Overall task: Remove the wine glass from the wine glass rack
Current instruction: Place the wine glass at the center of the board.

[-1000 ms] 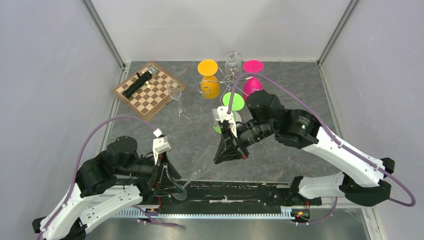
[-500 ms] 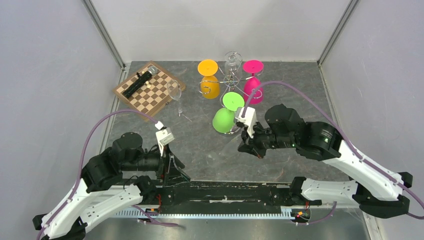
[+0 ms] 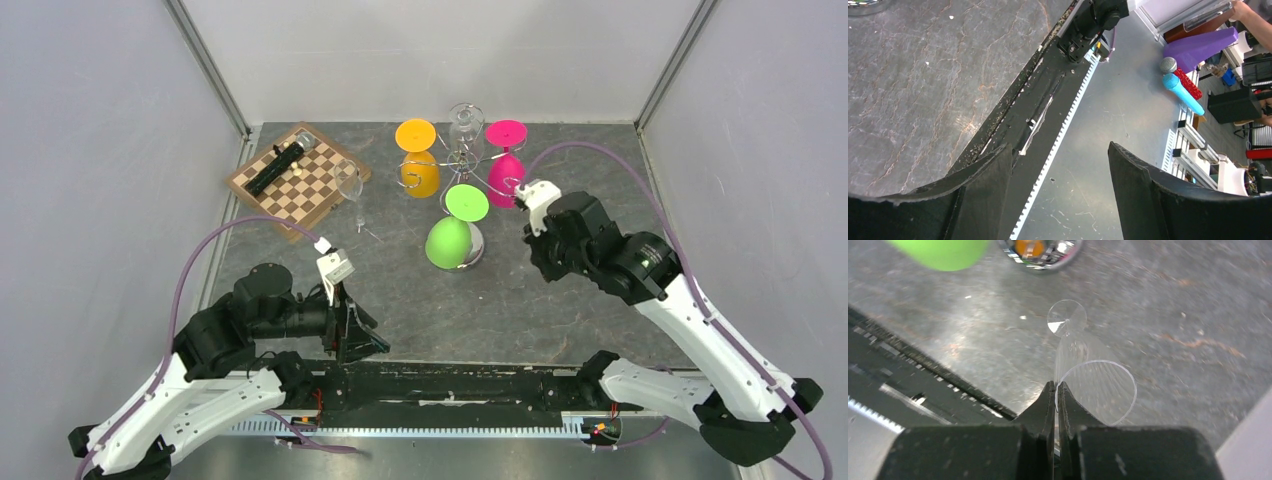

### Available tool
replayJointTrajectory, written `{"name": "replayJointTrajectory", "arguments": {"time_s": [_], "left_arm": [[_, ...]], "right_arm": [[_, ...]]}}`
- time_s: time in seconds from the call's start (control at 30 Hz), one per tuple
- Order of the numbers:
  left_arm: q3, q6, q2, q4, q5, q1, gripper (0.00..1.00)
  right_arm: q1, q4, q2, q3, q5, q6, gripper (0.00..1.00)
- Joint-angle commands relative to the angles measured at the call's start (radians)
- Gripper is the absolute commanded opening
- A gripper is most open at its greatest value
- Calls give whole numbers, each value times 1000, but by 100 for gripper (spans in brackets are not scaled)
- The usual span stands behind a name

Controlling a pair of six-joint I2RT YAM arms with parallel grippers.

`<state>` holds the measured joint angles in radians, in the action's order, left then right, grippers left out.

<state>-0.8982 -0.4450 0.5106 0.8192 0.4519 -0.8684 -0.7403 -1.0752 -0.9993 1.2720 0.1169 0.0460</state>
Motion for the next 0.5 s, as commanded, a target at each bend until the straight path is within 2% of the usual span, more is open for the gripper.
{"name": "replayJointTrajectory", "arguments": {"time_s": [0.0, 0.17, 0.27, 0.47], "left_arm": [[24, -19, -6, -89, 12, -4, 76], [73, -27, -39, -131, 30, -4, 76], [87, -28, -50, -147, 40, -4, 76], [117, -32, -68, -183, 22, -4, 76]], "right_arm": [[157, 19, -6, -12, 68, -25, 0], [293, 46, -63, 35, 84, -33, 0], [346, 66, -107, 49, 174, -38, 0], [499, 129, -196, 101, 108, -63, 0]]}}
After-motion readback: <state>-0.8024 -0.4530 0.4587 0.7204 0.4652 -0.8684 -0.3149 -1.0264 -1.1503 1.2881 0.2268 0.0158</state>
